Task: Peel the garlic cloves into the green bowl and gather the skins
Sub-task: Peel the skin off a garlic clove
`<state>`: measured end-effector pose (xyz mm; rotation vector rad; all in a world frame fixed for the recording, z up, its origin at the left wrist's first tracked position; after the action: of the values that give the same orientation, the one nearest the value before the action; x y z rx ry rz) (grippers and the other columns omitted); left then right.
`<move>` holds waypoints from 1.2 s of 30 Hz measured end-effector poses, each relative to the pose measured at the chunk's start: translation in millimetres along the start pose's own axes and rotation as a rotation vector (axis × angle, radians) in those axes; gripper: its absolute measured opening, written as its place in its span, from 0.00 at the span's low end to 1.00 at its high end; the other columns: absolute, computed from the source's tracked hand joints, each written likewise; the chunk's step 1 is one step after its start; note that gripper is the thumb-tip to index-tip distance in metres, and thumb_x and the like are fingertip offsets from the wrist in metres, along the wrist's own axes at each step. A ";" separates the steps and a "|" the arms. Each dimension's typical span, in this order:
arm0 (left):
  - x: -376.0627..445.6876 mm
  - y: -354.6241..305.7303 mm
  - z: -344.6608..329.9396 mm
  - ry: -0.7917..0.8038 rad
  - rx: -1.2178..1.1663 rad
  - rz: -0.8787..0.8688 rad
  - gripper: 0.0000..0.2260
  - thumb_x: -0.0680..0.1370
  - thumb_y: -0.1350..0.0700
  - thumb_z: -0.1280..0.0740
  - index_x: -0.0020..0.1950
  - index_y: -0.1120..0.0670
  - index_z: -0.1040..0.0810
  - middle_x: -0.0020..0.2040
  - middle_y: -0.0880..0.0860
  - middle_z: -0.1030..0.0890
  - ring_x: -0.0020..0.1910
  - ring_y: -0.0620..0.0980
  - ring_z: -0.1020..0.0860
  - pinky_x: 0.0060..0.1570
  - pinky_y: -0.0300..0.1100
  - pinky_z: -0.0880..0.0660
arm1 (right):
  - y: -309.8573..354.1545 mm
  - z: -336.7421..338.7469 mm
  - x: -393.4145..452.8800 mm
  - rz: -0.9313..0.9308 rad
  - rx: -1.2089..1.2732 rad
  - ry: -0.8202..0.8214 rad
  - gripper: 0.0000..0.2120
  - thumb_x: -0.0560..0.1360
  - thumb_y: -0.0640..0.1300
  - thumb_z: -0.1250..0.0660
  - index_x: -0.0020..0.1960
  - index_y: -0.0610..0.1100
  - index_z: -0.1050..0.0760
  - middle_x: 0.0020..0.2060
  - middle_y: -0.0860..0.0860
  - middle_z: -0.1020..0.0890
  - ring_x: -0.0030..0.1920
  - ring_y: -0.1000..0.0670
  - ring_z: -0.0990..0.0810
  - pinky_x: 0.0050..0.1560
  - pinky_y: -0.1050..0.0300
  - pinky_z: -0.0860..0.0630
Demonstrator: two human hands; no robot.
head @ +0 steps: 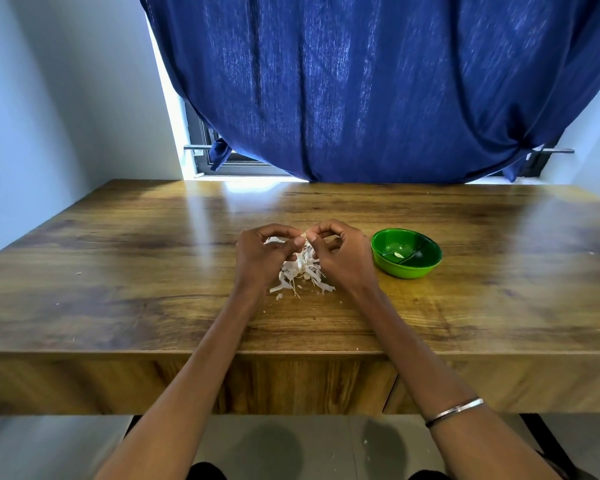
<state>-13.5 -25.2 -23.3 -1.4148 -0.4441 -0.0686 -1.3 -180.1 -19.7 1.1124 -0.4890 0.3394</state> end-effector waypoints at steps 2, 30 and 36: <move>-0.4 -0.5 1.5 -0.031 0.009 -0.013 0.05 0.72 0.63 0.21 0.47 0.60 0.13 0.41 0.51 0.13 0.37 0.48 0.14 0.37 0.38 0.19 | 2.3 -0.5 -1.3 -0.015 0.044 0.037 0.06 0.76 0.43 0.26 0.44 0.54 0.20 0.41 0.57 0.15 0.37 0.55 0.16 0.41 0.55 0.18; 1.9 -2.7 -2.4 0.048 -0.049 -0.051 0.06 0.77 0.67 0.27 0.42 0.58 0.18 0.35 0.49 0.18 0.30 0.47 0.21 0.30 0.42 0.22 | 4.9 1.7 -5.0 -0.099 0.311 0.046 0.06 0.72 0.44 0.22 0.46 0.44 0.15 0.40 0.52 0.13 0.39 0.52 0.15 0.35 0.58 0.20; 0.9 -1.3 -6.0 0.106 -0.006 -0.107 0.04 0.81 0.67 0.32 0.48 0.60 0.20 0.30 0.50 0.21 0.28 0.48 0.22 0.32 0.43 0.22 | 0.9 2.8 -5.8 -0.244 0.493 0.117 0.06 0.74 0.37 0.25 0.50 0.36 0.15 0.43 0.44 0.13 0.37 0.55 0.18 0.36 0.60 0.22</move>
<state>-11.5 -31.1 -22.4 -1.3853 -0.4320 -0.2306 -7.2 -182.4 -21.0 1.6030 -0.1615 0.3159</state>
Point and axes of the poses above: each hand's wrist, its own x-axis towards the middle knuckle, its own z-axis out of the back of the hand, y = z × x, the point moved 3 cm from there along x, towards the middle knuckle
